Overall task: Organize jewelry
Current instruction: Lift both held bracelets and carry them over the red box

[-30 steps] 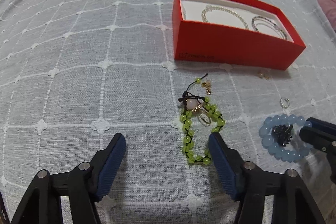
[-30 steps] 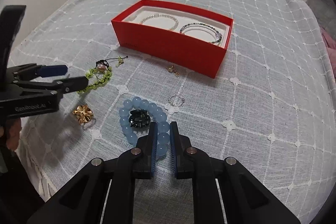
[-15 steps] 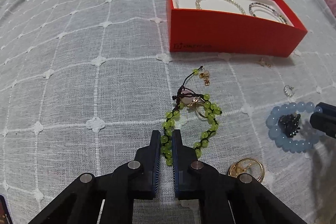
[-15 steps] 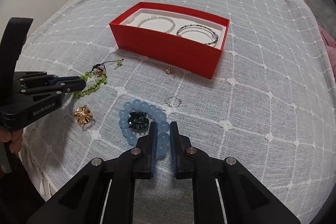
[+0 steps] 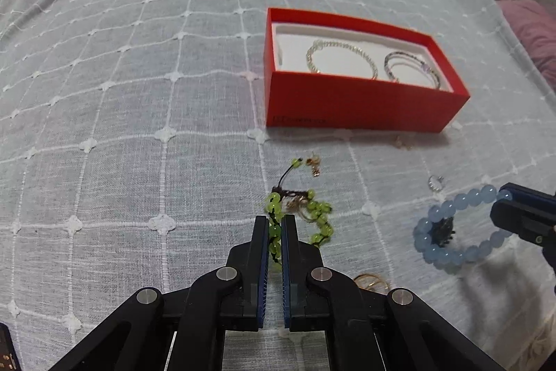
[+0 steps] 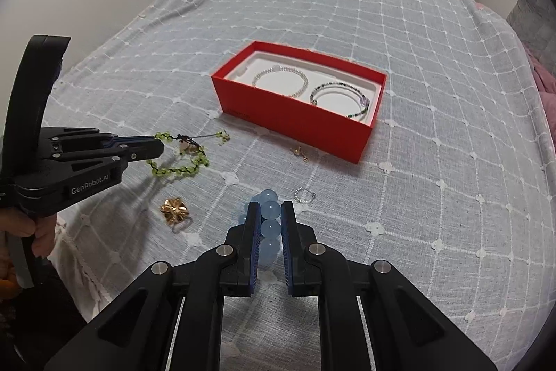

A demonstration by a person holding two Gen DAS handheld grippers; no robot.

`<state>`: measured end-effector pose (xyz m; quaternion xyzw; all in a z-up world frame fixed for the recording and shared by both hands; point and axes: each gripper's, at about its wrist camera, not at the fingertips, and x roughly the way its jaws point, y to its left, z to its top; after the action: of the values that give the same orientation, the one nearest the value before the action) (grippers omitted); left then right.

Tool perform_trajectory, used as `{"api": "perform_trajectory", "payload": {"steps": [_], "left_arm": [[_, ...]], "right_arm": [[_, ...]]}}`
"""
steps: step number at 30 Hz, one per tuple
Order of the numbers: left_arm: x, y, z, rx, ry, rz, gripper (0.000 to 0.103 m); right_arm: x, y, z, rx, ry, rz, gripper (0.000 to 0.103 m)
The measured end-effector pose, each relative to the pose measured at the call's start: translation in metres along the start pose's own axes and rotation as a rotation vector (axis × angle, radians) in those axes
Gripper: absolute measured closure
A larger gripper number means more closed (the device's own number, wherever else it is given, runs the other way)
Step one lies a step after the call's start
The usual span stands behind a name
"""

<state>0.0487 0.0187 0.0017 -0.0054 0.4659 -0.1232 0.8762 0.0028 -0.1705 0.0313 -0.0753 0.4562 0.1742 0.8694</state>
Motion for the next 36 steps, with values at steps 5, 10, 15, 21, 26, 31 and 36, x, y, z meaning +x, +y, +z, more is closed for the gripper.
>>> {"api": "perform_trajectory", "payload": {"steps": [5,10,15,21,26,31,36], "left_arm": [[-0.011,0.000,0.008,-0.019,-0.036,-0.043,0.102],[-0.022,-0.001,0.015,-0.036,-0.068,-0.083,0.102],[-0.027,-0.001,0.020,-0.049,-0.089,-0.092,0.102],[-0.029,-0.007,0.025,-0.052,-0.109,-0.090,0.102],[-0.029,-0.015,0.032,-0.047,-0.129,-0.092,0.102],[-0.026,-0.021,0.042,-0.047,-0.141,-0.099,0.102],[-0.021,-0.023,0.051,-0.067,-0.145,-0.113,0.102]], "right_arm": [[-0.007,0.001,0.007,0.005,-0.023,0.019,0.091],[-0.016,0.000,0.014,0.018,-0.052,0.037,0.091],[-0.026,0.000,0.021,0.032,-0.080,0.052,0.091],[-0.029,0.001,0.024,0.041,-0.091,0.054,0.091],[-0.029,-0.001,0.027,0.045,-0.095,0.045,0.091],[-0.027,-0.006,0.033,0.065,-0.100,0.039,0.091],[-0.029,-0.014,0.041,0.087,-0.115,0.035,0.091]]}}
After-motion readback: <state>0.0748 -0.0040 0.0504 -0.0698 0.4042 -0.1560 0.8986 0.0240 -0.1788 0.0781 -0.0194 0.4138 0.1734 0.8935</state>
